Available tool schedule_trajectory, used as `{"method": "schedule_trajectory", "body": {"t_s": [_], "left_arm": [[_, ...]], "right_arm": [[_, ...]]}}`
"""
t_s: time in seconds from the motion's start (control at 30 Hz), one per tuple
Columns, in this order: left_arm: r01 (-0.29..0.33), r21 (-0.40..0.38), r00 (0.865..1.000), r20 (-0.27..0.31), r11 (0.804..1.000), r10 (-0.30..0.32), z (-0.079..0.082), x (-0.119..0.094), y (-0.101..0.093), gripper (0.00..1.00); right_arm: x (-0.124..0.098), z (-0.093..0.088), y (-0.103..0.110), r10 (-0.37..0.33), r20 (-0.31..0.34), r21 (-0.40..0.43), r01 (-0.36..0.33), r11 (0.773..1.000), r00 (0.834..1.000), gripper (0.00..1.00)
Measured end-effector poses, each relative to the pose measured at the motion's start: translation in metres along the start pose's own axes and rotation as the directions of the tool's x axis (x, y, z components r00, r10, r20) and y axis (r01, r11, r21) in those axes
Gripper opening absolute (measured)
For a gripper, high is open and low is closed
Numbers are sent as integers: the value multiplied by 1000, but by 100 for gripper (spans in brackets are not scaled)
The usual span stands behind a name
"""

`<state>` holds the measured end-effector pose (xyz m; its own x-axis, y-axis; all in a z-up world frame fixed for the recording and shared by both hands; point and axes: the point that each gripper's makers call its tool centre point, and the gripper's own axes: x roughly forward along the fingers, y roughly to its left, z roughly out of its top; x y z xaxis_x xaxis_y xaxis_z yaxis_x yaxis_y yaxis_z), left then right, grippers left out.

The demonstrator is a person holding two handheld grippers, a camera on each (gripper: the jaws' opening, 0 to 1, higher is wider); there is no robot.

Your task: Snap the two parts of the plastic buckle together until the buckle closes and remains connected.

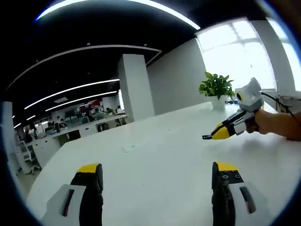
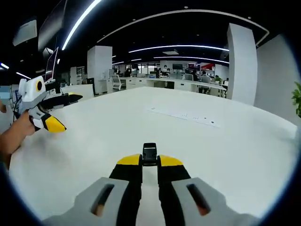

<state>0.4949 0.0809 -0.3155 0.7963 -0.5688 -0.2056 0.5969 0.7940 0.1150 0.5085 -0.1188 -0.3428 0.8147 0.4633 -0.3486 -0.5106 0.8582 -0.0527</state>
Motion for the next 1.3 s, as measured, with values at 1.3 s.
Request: {"method": "schedule_trajectory", "body": {"t_s": [1.3], "left_arm": [[79, -23, 996, -35, 997, -80, -4, 0, -18, 97]], "right_arm": [[42, 20, -18, -45, 17, -16, 45, 999, 999, 9]]}}
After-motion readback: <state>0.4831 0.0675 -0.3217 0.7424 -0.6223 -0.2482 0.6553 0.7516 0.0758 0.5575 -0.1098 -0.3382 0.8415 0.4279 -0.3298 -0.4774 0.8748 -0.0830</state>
